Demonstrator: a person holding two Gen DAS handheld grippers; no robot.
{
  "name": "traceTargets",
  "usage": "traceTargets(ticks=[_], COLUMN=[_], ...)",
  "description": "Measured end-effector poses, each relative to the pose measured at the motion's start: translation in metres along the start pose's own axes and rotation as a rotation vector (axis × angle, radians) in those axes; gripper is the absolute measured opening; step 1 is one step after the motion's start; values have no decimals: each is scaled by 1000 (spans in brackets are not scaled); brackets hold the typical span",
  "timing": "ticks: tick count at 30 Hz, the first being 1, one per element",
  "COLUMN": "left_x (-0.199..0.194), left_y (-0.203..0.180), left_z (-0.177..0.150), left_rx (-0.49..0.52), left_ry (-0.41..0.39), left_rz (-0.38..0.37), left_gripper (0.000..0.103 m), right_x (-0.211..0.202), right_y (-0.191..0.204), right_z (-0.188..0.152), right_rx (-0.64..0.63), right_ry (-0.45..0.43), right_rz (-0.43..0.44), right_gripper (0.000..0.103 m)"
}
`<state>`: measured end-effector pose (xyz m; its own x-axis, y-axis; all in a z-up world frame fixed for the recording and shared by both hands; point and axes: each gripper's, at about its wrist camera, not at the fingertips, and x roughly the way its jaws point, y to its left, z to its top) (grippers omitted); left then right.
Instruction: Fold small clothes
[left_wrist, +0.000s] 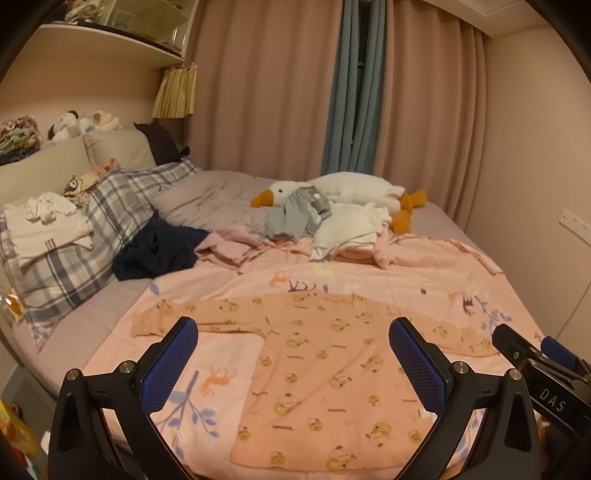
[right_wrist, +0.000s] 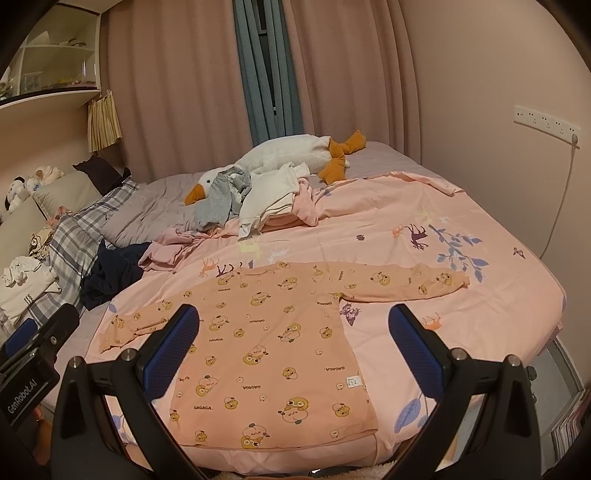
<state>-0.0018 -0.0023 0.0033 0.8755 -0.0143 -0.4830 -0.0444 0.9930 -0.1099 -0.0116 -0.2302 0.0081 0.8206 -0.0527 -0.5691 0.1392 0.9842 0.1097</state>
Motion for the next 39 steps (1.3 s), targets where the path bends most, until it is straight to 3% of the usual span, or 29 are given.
traceTargets(ticks=[20, 24, 30, 39], left_x=[-1, -2, -1, -2], left_y=[0, -1, -2, 1], left_z=[1, -1, -1, -2], left_rx=[-5, 3, 41, 13], left_ry=[21, -43, -40, -64], left_rz=[-25, -31, -13, -33], left_gripper=[103, 103, 103, 103], right_x=[0, 0, 1, 2], right_y=[1, 1, 0, 1], right_z=[-1, -3, -4, -5], right_rx=[-8, -10, -10, -17], right_ry=[-3, -2, -5, -4], right_rz=[-8, -12, -12, -17], right_gripper=[103, 103, 103, 103])
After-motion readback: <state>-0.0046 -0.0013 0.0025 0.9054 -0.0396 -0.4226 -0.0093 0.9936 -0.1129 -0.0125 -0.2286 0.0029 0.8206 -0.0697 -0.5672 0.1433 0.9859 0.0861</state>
